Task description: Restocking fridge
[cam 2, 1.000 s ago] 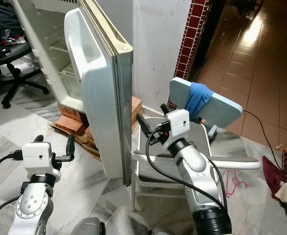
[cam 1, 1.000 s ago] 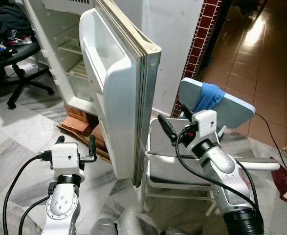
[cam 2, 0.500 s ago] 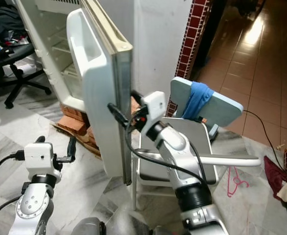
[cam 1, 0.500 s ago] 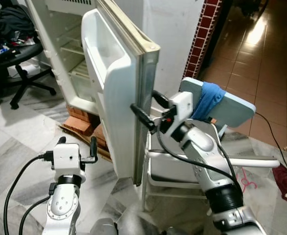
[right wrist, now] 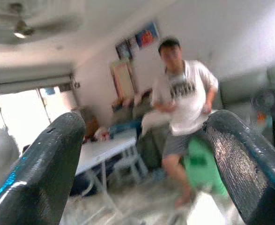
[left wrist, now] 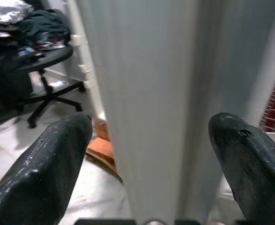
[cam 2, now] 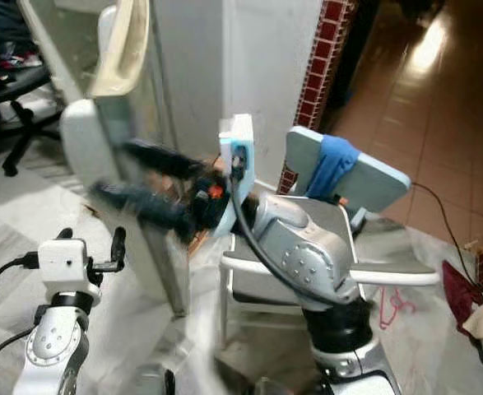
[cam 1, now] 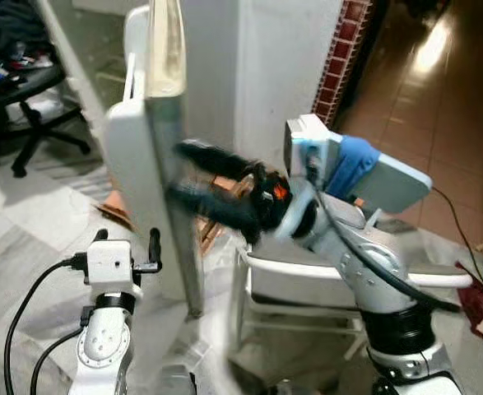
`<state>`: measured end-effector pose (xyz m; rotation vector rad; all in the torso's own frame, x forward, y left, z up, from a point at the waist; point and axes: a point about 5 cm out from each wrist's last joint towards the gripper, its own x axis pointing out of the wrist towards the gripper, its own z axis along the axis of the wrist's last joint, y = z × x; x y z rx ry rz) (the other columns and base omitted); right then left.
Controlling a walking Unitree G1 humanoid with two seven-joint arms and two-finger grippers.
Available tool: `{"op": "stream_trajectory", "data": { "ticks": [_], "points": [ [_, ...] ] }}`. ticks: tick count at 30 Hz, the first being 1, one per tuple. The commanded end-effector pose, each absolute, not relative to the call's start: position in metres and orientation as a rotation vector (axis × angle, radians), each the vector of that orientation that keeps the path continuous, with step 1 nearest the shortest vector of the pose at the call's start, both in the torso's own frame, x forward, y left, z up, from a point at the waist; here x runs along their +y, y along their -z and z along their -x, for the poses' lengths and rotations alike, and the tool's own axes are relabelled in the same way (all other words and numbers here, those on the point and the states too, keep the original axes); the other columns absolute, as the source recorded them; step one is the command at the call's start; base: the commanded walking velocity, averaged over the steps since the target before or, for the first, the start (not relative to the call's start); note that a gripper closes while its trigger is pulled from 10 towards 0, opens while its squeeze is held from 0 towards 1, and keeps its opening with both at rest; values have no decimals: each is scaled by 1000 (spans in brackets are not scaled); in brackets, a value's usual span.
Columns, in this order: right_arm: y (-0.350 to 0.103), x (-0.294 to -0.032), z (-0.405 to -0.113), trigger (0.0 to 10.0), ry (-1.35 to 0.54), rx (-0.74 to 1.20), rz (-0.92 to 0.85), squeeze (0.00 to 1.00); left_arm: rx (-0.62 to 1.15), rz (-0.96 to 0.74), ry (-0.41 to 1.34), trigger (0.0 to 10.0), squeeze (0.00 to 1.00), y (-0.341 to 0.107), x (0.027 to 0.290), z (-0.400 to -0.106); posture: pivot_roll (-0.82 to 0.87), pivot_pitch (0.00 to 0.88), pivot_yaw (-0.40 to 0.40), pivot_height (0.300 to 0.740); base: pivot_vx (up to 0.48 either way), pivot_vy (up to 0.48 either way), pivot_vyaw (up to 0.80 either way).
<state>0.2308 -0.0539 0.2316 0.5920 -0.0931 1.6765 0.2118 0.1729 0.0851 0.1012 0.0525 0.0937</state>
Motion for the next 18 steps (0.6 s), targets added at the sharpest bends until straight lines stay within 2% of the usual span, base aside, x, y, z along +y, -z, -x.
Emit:
{"op": "stream_trajectory", "data": {
  "ticks": [1,5,11,13,14,15,17,18],
  "points": [
    [-222,-63,-233,10000,-1635,-54,-561,0,61,-106,-78,10000,0,-84,173,-213,153,62,-18,740,0,0,0],
    [-198,-73,-238,10000,-1490,54,-497,0,59,-105,-66,10000,0,-85,172,-216,143,62,-9,740,0,0,0],
    [-146,-86,-256,10000,-1167,164,-310,0,37,-132,-80,10000,0,-89,180,-224,143,67,-9,740,0,0,0],
    [-128,-95,-264,10000,-1014,169,-236,0,29,-140,-112,10000,0,-92,189,-227,144,70,-15,740,0,0,0],
    [-128,-95,-264,10000,-1014,169,-236,0,29,-140,-112,10000,0,-92,189,-227,144,70,-15,740,0,0,0],
    [-121,-101,-270,10000,-896,150,-205,0,37,-143,-130,10000,0,-91,193,-227,144,70,-16,740,0,0,0],
    [-121,-105,-274,10000,-830,107,-136,0,43,-144,-135,10000,0,-90,193,-226,145,70,-18,740,0,0,0],
    [-121,-111,-279,10000,-716,57,-83,0,62,-132,-144,10000,0,-87,193,-224,144,68,-18,740,0,0,0]
  ]
}}
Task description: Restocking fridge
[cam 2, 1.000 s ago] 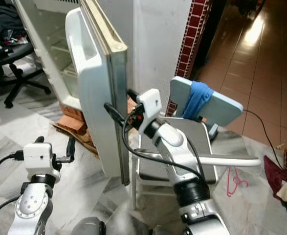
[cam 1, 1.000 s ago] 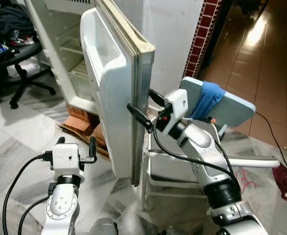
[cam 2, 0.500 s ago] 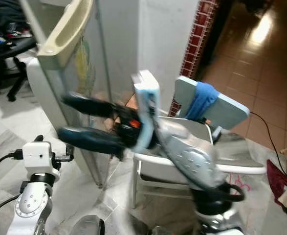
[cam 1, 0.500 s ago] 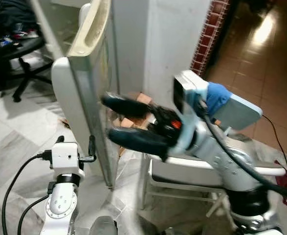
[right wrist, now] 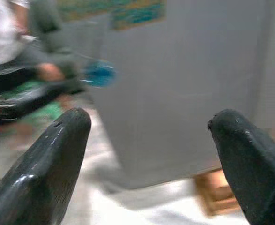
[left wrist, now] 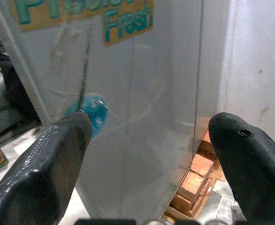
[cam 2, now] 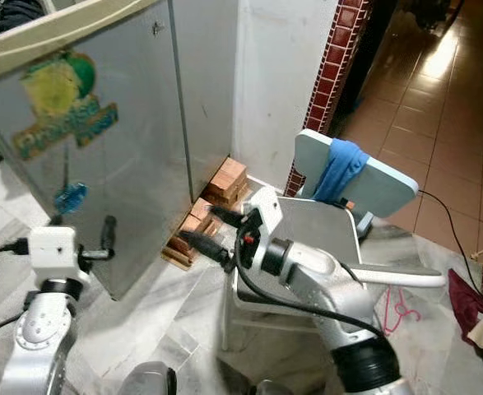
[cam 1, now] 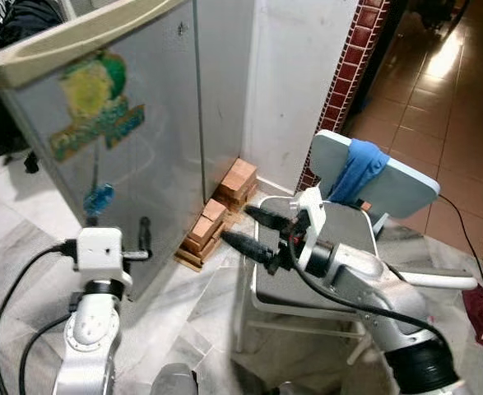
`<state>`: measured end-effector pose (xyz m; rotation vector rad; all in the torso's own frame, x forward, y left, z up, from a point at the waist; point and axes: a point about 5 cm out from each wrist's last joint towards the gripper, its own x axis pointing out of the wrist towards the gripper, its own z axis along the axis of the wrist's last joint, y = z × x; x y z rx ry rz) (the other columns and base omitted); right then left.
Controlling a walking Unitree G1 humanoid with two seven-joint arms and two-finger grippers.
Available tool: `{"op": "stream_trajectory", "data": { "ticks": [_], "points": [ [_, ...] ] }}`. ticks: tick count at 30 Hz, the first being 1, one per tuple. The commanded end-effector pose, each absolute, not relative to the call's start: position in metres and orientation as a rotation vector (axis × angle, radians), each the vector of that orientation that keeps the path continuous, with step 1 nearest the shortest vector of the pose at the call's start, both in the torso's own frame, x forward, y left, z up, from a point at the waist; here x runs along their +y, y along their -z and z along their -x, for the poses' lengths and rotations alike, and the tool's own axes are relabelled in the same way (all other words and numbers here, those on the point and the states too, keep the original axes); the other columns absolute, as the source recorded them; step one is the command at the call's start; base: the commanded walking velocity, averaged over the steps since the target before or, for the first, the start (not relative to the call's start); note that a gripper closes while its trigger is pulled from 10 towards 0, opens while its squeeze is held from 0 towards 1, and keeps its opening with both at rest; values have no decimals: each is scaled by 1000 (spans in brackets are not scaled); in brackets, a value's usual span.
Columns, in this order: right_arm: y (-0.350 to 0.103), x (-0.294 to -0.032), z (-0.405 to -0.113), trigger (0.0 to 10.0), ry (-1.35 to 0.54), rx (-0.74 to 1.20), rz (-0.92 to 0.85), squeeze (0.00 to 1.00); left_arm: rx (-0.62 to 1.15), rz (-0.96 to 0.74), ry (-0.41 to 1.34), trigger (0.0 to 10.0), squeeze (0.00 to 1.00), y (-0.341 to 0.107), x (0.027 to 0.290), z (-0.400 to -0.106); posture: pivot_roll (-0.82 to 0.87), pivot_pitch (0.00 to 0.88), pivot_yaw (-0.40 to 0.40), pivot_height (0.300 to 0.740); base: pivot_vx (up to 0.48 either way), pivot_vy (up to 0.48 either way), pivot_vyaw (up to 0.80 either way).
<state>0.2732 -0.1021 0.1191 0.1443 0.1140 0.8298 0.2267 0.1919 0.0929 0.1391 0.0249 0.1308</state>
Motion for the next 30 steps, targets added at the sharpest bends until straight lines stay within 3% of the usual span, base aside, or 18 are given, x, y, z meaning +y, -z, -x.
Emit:
{"op": "stream_trajectory", "data": {
  "ticks": [1,7,17,26,30],
  "points": [
    [-121,-111,-279,10000,-716,57,-83,0,62,-132,-144,10000,0,-87,193,-224,144,68,-18,740,0,0,0],
    [-119,-122,-288,10000,-492,-33,-24,0,74,-105,-119,10000,0,-81,181,-223,116,63,-15,740,0,228,0],
    [-117,-133,-292,10000,-377,-71,-16,0,14,-132,-40,10000,0,-90,165,-232,103,71,-26,740,0,445,0],
    [-109,-144,-290,10000,-272,-55,-32,0,-24,-144,-57,10000,0,-97,169,-229,107,95,-6,740,0,480,0],
    [-106,-138,-289,10000,-282,-68,-33,0,-26,-125,-41,10000,0,-96,161,-231,112,71,10,740,0,480,-800]
  ]
}}
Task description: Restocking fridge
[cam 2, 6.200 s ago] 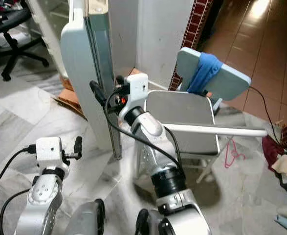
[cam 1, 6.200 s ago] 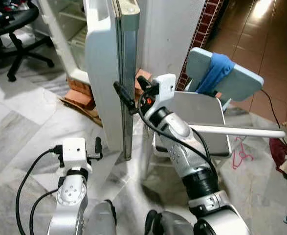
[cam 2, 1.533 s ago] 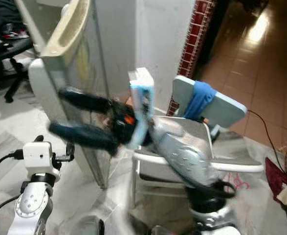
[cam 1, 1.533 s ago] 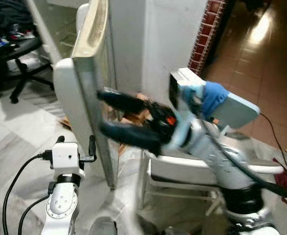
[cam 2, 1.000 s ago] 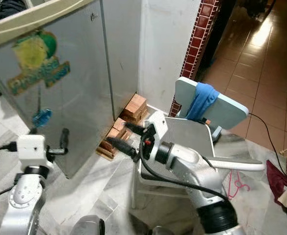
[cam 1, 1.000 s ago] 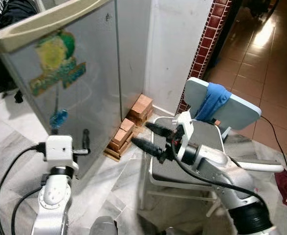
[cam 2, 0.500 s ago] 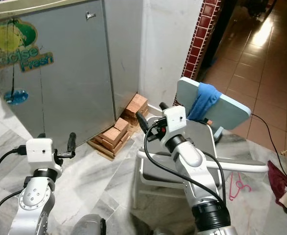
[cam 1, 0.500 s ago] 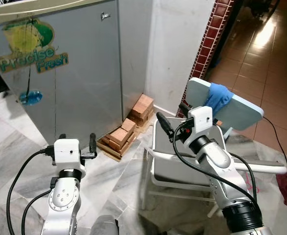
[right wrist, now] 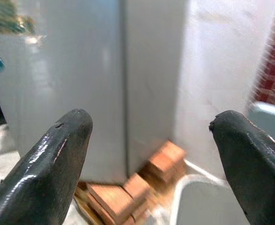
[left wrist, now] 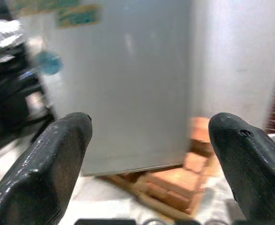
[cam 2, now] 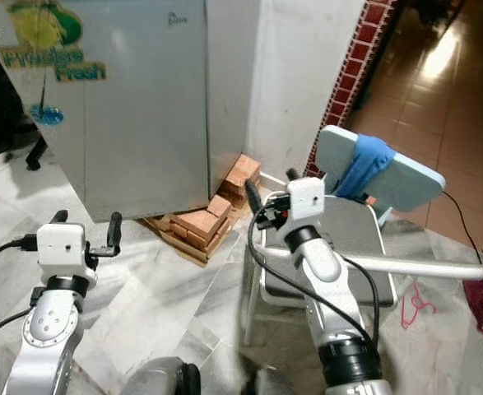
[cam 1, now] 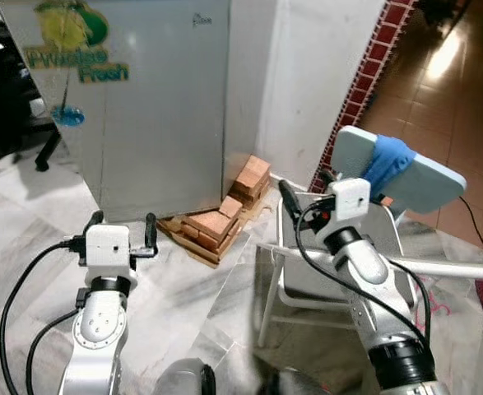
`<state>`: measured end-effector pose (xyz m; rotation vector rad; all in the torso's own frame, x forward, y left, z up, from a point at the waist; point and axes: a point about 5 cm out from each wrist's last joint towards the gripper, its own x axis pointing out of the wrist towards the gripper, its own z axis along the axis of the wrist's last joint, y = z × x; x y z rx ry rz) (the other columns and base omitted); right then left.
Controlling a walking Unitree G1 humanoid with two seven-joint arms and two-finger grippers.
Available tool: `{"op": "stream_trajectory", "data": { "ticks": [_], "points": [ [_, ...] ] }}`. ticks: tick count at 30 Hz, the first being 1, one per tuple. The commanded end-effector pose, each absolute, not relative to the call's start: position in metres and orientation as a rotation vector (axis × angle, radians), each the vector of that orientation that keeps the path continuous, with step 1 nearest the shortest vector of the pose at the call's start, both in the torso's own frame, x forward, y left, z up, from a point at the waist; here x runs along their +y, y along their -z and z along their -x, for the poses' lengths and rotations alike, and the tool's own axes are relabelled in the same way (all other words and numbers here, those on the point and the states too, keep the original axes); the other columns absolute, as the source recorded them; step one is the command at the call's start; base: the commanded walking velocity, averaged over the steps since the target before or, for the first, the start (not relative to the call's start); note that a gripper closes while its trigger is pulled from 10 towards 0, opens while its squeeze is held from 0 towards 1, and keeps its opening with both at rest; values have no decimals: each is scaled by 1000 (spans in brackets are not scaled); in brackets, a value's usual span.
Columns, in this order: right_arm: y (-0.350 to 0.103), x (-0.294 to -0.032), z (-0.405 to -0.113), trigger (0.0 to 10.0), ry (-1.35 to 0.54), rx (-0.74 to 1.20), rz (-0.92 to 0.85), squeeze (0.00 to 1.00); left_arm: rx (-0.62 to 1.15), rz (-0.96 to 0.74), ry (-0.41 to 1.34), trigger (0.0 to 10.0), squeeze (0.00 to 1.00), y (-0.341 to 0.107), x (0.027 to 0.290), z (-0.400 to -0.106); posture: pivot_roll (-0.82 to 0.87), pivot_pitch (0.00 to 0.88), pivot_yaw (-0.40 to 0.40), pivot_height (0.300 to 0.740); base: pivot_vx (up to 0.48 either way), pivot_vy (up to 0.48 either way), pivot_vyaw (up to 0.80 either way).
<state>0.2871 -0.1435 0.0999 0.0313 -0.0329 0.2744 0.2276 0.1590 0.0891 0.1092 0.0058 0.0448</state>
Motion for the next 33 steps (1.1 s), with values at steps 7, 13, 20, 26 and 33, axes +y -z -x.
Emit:
{"op": "stream_trajectory", "data": {
  "ticks": [7,13,20,26,33],
  "points": [
    [-106,-129,-294,10000,-285,-65,-26,0,-74,-215,40,10000,0,-102,152,-232,107,69,16,740,0,480,-219],
    [-99,-136,-292,10000,-278,-24,-31,0,-53,-191,27,10000,0,-98,152,-229,107,77,8,740,0,480,0],
    [-93,-144,-301,10000,-191,25,-29,0,-31,-143,51,10000,0,-95,146,-229,117,78,-5,740,0,480,0],
    [-93,-139,-299,10000,-232,26,-30,0,-23,-126,44,10000,0,-93,145,-228,116,79,-12,740,0,480,0],
    [-89,-135,-293,10000,-207,2,34,0,-1,-103,38,10000,0,-85,148,-228,103,87,-28,740,0,480,0]
  ]
}}
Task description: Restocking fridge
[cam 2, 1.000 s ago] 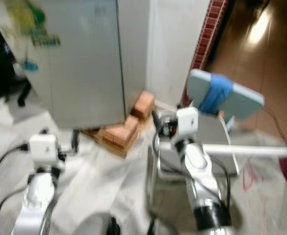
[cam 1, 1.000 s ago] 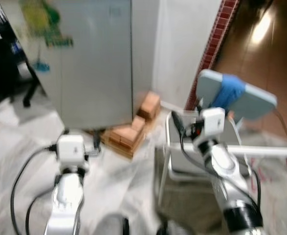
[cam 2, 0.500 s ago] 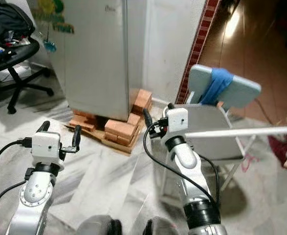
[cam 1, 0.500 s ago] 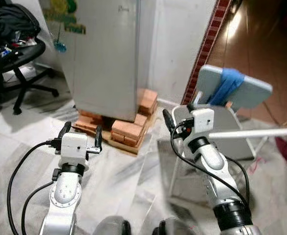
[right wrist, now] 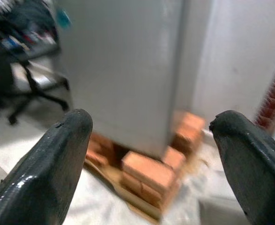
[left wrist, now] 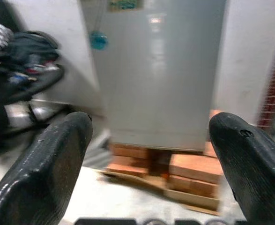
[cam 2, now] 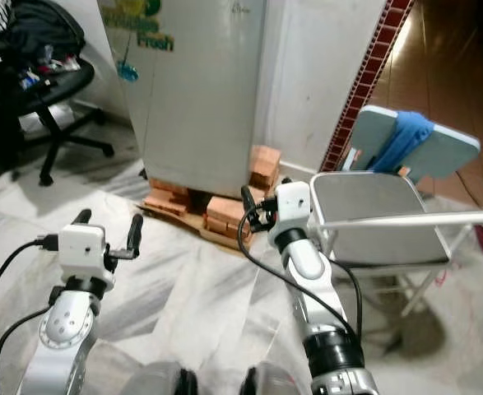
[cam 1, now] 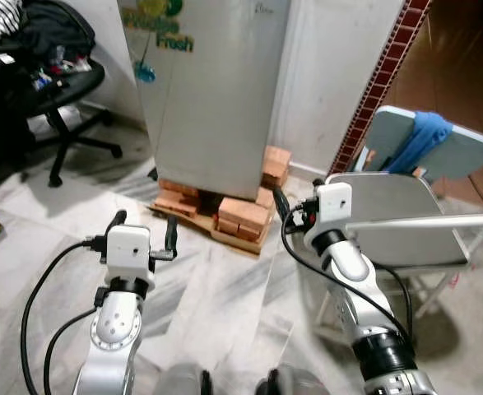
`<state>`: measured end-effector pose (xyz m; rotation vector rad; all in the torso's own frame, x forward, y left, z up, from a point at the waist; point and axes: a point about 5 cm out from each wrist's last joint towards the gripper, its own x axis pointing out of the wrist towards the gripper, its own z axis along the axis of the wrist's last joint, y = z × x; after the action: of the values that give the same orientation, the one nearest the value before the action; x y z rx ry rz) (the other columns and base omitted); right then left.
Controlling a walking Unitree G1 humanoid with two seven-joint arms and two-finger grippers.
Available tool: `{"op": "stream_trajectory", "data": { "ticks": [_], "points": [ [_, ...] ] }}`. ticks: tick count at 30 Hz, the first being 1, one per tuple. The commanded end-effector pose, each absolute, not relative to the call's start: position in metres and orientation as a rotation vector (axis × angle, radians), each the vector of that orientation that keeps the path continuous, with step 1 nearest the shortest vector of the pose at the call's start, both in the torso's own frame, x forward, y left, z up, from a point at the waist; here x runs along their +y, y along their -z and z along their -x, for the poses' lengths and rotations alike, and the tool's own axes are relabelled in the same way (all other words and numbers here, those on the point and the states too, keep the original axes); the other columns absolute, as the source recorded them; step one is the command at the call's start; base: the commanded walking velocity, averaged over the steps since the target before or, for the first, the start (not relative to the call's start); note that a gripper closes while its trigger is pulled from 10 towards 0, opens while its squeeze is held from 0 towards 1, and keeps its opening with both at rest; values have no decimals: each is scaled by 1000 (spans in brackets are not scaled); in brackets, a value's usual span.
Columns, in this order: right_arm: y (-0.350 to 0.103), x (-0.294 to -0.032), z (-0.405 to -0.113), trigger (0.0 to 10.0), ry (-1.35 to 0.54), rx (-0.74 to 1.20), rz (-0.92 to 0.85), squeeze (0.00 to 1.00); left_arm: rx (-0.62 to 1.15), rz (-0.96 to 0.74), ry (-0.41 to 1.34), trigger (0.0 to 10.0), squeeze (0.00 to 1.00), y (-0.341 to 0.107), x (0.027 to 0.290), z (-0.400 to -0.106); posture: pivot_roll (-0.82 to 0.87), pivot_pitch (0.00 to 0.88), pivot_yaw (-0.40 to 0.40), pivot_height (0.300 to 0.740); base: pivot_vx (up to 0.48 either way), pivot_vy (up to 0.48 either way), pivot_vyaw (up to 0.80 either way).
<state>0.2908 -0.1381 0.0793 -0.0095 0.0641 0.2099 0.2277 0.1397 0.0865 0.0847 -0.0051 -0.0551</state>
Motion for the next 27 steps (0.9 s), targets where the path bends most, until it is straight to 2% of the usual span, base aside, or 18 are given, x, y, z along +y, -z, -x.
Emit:
{"op": "stream_trajectory", "data": {
  "ticks": [1,5,7,11,17,23,27],
  "points": [
    [-90,-138,-292,10000,-192,-10,57,0,-6,-111,26,10000,0,-86,151,-229,104,87,-28,740,0,480,0],
    [-91,-156,-287,10000,-134,-21,133,0,-32,-159,-40,10000,0,-91,165,-229,105,89,-28,740,0,480,0],
    [-88,-182,-277,10000,-42,-10,134,0,-19,-194,-151,10000,0,-86,187,-225,101,88,-24,740,0,480,0],
    [-88,-196,-266,10000,-11,-12,138,0,29,-165,-193,10000,0,-77,199,-219,83,77,-13,740,0,480,0],
    [-77,-206,-241,10000,-15,25,131,0,26,-158,-181,10000,0,-77,196,-220,72,65,12,740,0,480,0],
    [-76,-209,-230,10000,-27,61,109,0,16,-175,-171,10000,0,-76,192,-221,62,66,20,740,0,480,0],
    [-75,-203,-225,10000,-111,90,132,0,50,-168,-110,10000,0,-69,186,-216,55,61,43,740,0,480,0]
  ]
}}
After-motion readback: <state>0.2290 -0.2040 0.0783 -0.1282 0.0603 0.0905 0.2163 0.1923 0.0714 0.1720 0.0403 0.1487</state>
